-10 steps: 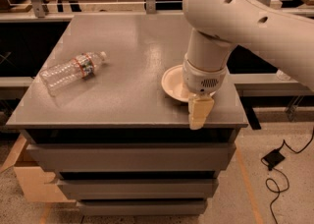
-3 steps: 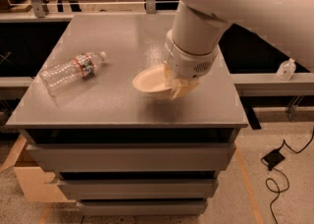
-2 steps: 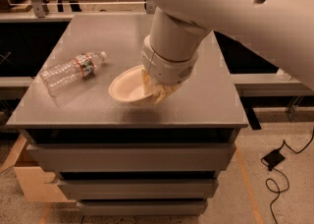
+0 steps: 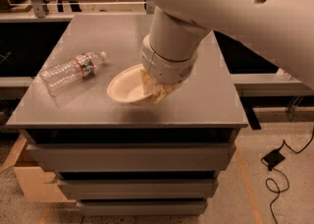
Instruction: Move paper bowl near water bottle
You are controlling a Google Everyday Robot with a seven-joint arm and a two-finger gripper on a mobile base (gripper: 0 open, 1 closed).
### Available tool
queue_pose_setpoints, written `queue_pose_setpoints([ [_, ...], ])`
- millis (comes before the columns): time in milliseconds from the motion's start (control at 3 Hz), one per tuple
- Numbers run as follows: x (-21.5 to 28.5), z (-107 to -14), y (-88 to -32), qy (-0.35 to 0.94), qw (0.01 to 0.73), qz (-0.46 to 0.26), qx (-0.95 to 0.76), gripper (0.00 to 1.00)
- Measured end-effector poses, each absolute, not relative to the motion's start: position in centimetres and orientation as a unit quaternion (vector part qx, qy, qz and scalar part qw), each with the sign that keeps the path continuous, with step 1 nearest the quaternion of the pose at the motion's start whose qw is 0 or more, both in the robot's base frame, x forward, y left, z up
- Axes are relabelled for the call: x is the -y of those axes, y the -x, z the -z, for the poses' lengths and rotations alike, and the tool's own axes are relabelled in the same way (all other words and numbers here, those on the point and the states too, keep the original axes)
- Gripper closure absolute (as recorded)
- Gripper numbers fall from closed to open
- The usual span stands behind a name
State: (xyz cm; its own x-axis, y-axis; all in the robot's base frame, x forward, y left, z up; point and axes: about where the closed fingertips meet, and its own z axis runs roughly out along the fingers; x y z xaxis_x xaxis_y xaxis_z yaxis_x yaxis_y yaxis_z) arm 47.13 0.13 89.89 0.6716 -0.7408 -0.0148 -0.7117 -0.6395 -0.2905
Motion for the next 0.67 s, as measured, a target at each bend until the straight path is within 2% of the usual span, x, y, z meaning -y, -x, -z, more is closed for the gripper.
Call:
queue_pose_setpoints([
  [667,-4.2,-88.7,-49.6,0.928,0.195,0.034,-0.315,1.00],
])
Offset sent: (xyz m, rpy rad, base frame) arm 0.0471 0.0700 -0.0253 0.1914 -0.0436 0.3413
